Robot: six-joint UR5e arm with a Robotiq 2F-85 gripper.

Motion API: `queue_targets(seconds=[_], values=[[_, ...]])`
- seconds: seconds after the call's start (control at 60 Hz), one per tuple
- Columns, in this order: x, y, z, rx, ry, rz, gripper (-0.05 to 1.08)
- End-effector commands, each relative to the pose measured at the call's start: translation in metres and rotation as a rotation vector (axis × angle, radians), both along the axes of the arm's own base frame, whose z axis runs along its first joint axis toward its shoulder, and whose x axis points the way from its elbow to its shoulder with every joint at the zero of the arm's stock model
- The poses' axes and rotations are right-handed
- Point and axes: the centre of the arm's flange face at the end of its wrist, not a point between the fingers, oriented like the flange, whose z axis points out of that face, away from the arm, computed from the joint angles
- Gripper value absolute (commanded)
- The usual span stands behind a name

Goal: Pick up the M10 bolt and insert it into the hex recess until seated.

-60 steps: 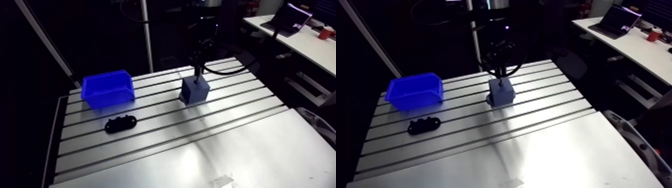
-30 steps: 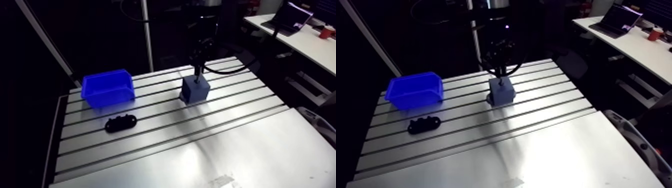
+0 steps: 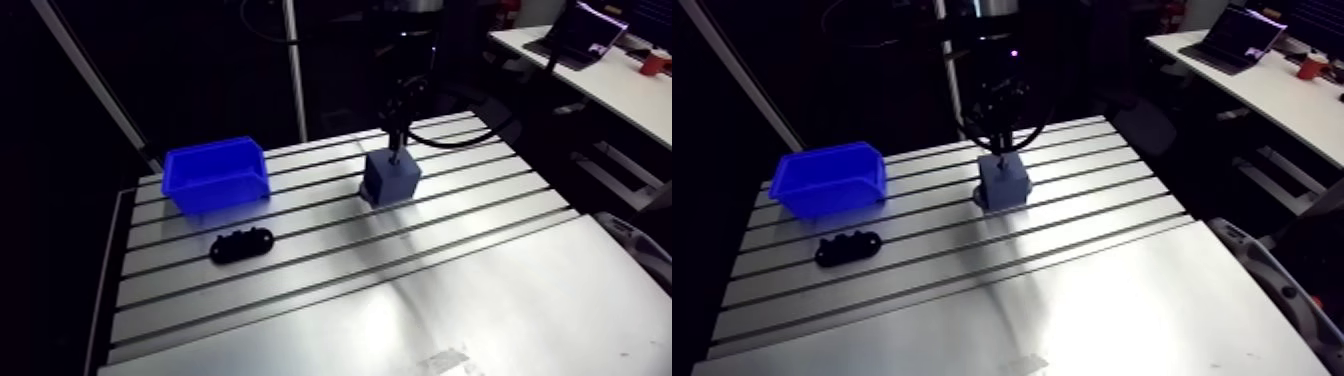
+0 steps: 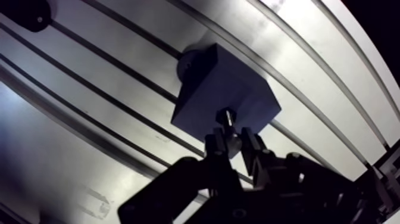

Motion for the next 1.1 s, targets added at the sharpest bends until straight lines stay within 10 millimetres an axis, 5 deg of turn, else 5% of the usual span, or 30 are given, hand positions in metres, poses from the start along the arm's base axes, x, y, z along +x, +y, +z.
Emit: queue_targets(seconds=[0.017,1.1], values=[[-0.0021,0.0001,-0.0003,0.003,0.017,0.002,1.02],[-0.0003,-0.0004,0.0,-0.001,0.008,0.013,1.02]])
